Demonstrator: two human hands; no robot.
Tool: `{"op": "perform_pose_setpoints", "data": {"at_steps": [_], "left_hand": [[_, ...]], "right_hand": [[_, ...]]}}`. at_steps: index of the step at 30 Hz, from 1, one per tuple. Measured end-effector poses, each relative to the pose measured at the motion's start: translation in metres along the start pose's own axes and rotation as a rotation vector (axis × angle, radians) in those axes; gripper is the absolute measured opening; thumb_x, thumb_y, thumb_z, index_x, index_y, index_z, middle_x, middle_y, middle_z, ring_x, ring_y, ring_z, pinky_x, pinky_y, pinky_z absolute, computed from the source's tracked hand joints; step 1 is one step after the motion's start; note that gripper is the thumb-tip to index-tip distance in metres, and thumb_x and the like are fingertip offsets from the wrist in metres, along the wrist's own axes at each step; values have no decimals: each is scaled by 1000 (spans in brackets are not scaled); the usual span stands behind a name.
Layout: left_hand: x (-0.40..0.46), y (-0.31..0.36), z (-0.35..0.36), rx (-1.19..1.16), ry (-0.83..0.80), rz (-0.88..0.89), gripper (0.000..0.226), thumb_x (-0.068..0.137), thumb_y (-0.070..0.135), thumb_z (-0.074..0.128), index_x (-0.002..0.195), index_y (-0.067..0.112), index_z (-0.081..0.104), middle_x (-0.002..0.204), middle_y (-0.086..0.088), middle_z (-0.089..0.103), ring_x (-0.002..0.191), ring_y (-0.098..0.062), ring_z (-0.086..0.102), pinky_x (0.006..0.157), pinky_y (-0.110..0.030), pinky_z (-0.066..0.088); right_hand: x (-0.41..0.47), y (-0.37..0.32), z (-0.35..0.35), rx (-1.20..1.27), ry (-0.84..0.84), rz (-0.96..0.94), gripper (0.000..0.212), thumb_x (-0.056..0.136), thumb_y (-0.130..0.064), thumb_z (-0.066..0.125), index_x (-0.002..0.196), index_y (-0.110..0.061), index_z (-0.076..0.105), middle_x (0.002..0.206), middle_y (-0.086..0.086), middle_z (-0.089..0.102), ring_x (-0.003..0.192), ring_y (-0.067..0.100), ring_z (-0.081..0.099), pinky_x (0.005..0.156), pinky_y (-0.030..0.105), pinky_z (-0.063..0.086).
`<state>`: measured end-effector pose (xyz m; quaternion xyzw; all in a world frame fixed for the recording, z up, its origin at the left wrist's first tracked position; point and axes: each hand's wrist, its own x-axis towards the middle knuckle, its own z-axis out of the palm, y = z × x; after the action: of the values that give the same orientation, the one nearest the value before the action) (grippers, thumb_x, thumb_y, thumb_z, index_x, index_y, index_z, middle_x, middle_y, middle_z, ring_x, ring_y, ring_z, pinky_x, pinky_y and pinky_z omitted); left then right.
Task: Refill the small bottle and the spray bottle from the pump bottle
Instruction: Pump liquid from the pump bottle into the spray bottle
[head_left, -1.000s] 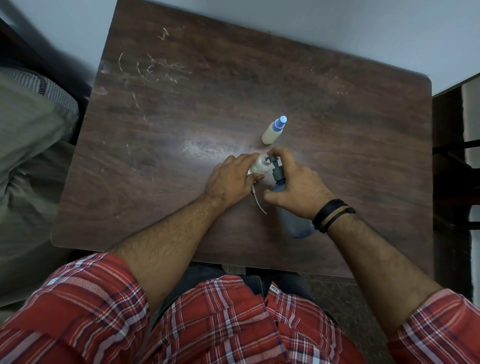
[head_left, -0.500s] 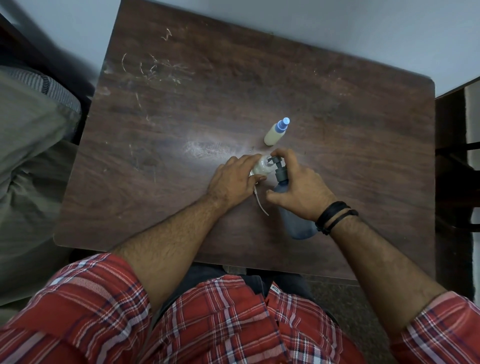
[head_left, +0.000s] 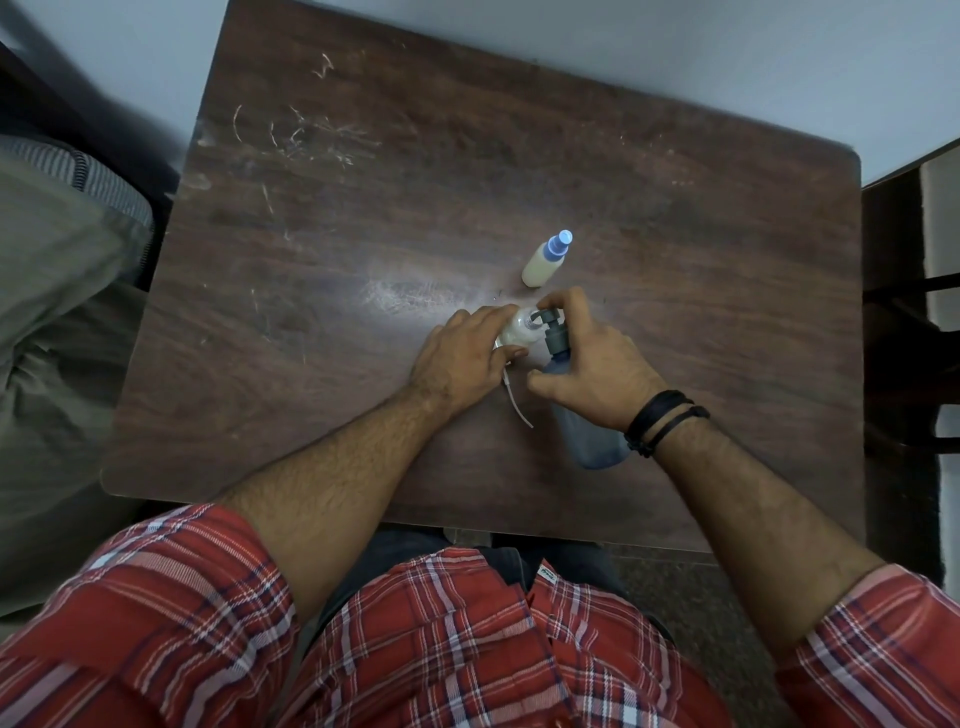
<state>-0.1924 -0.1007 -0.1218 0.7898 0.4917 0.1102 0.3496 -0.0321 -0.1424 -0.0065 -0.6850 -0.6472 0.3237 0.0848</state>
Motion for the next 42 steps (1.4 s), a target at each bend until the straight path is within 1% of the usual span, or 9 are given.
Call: {"op": "perform_pose_setpoints", "data": {"at_steps": [3,8,10,13,17,22,26,34,42], "left_hand": [[0,0,-1,1,8,-1,50,97,42,55,144,26,46,138,6,57,109,-22,53,94,-46,47],[1,-1,-1,1,1,-5,51,97,43,55,144,26,46,138,6,57,109,-23,53,94,-47,46],[1,0,-1,2,0,-4,51,97,43,55,144,25,46,138,6,57,109,-23,53,94,-47,46],[1,0,-1,10,-5,-4,51,97,44,55,143,26,46,138,6,57,109,-23,53,93,-47,47],[0,0,-1,14,-7,-2,51,97,44,55,144,26,46,138,6,56,109,-22,52,93,-46,47],[-1,2,0,7,2,-1,51,97,43,55,144,25,45,138,4,56,110,-23,53,94,-46,46],[-1,1,0,13,-1,2,51,97,43,55,144,25,45,138,5,56,110,-22,53,94,-46,46],[-2,0,2,12,-2,2,50,97,43,54,143,28,45,139,8,56,110,-20,52,95,-45,46],[-1,0,1,12,6,-4,51,96,44,55,143,26,46,138,6,57,110,-22,53,94,-46,47]], "right_hand": [[-2,-1,0,-27,1,-11,67,75,-30,73,131,-25,38,82,-15,52,75,18,56,70,29,40],[-3,1,-1,-44,-1,-19,71,73,-30,73,135,-27,37,82,-15,51,76,17,55,71,28,40],[-3,1,-1,-43,-6,-23,70,74,-29,73,133,-26,37,80,-15,50,72,16,54,69,29,39],[-3,4,0,-22,-11,-23,63,74,-27,72,127,-23,38,75,-15,48,67,6,52,66,30,38],[-2,5,-1,-13,-18,-19,60,75,-27,73,123,-23,38,76,-14,49,68,6,52,65,30,38],[-2,3,-1,-47,-12,-25,69,74,-31,73,133,-25,37,77,-19,47,73,16,55,69,29,41],[-4,4,-1,-45,-12,-26,71,73,-31,73,134,-28,36,80,-19,47,75,15,54,71,28,40],[-1,6,-1,-27,-47,-20,57,74,-29,72,119,-24,38,76,-13,50,67,5,51,63,29,37],[-4,3,0,-68,-33,-39,71,74,-31,73,134,-27,35,80,-19,47,76,15,54,70,27,39]]}}
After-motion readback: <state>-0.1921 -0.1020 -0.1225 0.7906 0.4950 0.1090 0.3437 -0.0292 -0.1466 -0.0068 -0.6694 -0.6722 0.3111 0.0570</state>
